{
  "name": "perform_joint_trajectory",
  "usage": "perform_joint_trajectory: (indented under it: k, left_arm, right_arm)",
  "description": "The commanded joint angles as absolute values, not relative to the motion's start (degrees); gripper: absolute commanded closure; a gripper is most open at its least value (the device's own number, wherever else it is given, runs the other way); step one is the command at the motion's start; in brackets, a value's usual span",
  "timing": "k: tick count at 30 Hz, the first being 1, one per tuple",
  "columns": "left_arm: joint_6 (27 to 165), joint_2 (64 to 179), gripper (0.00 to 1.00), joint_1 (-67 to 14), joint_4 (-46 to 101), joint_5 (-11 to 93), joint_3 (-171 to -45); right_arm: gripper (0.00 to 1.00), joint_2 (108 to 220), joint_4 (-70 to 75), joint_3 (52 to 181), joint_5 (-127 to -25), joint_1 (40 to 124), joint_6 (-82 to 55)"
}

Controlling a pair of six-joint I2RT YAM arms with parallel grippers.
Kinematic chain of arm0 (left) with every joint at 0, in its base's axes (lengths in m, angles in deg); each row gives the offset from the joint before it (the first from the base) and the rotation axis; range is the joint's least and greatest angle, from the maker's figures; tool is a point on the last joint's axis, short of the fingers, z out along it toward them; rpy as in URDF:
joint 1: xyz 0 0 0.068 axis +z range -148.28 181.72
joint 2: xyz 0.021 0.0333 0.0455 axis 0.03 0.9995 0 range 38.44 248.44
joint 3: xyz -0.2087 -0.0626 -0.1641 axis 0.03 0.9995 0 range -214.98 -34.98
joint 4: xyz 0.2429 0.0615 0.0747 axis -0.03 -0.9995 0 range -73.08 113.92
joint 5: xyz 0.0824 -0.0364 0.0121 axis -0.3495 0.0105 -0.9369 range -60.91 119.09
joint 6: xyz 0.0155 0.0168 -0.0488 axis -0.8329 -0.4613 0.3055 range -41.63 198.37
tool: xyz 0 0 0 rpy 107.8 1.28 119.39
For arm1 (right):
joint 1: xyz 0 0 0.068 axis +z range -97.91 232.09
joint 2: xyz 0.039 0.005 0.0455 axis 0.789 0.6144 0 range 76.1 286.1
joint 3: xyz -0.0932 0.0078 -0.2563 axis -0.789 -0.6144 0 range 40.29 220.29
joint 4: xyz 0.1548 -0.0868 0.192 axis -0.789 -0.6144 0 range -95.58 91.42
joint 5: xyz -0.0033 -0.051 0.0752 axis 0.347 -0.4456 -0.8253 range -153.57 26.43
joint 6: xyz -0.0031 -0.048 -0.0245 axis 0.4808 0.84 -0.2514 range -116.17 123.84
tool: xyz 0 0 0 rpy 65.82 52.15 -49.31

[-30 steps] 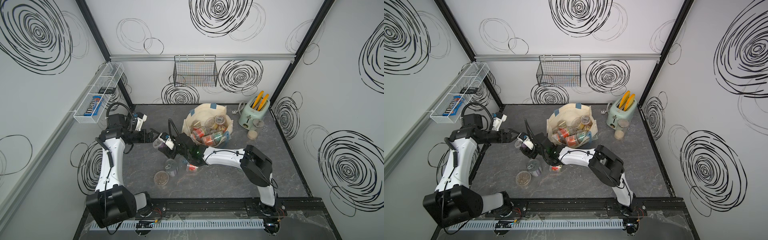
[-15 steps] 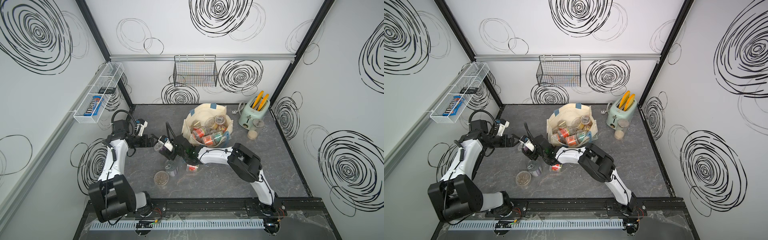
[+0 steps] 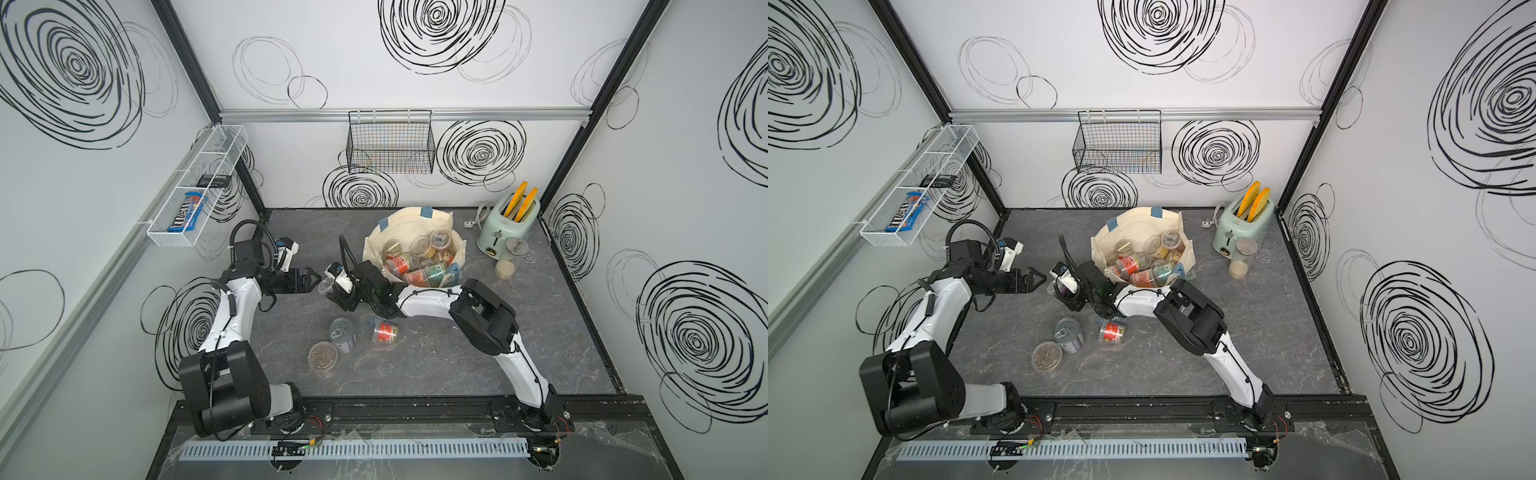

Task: Take out the seed jars from the canvas bag
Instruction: Place the seed jar at the center of the board.

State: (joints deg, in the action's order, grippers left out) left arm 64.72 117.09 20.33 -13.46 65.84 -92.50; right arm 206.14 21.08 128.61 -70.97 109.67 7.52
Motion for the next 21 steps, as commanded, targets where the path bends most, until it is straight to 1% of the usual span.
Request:
perform_joint_trajectory:
  k: [1,9,18,21]
  left_arm:
    - [65.6,118.2,0.04,19.6,-11.1,65.8,-91.9]
    - [66.6,118.8,0.04,19.2,-10.9,64.8,-92.2]
    - [67.1,119.4,0.04,18.0,-9.8,64.1,-91.3]
    - [67.3,119.6,0.04,17.0,-8.5,62.2,-90.5]
  right_arm:
    - [0.36,208.1,19.9,130.8,-72.1,109.5,7.6]
    - [0.35,209.5,20.3,130.8,-72.8,109.5,6.5]
    - [0.34,205.2,21.4,125.6,-72.9,109.5,6.2]
    - [0.34,204.6,20.9,124.6,-72.5,109.5,5.8]
